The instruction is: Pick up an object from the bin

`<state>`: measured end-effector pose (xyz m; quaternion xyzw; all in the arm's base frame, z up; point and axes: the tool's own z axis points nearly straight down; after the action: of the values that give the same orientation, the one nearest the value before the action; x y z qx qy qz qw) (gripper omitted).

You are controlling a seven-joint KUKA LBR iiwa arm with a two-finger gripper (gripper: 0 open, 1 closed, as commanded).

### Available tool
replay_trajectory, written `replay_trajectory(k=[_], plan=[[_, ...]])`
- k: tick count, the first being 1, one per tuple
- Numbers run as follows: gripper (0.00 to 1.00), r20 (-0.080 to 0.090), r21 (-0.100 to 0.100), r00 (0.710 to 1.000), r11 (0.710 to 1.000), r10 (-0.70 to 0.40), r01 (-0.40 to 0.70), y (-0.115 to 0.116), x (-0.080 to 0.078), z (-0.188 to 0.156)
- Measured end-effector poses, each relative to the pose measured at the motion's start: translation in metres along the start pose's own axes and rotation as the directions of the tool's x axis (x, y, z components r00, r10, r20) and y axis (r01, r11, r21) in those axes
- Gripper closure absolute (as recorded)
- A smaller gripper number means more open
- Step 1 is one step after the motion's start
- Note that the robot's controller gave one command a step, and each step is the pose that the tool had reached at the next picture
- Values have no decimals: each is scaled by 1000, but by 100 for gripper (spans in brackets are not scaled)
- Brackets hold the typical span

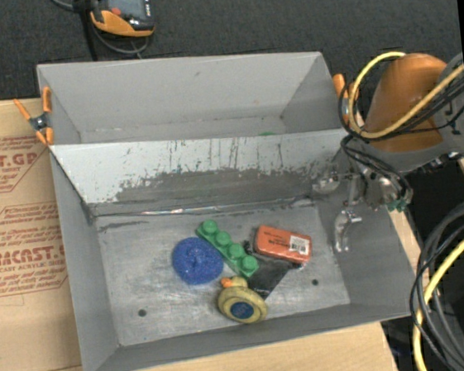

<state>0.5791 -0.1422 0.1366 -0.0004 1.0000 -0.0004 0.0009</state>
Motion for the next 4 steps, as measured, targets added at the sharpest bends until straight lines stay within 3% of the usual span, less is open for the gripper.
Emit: replay_trajectory(k=[1, 2, 3, 4], plan=[[0, 1, 1, 996, 996, -92, 92, 46, -4, 58], [0, -3, -2, 1000, 1000, 4, -4, 53, -3, 36], [0, 2, 0, 999, 999, -38, 38, 62, -6, 24], [0, -1, -1, 1000, 1000, -25, 25, 72, -1, 66]])
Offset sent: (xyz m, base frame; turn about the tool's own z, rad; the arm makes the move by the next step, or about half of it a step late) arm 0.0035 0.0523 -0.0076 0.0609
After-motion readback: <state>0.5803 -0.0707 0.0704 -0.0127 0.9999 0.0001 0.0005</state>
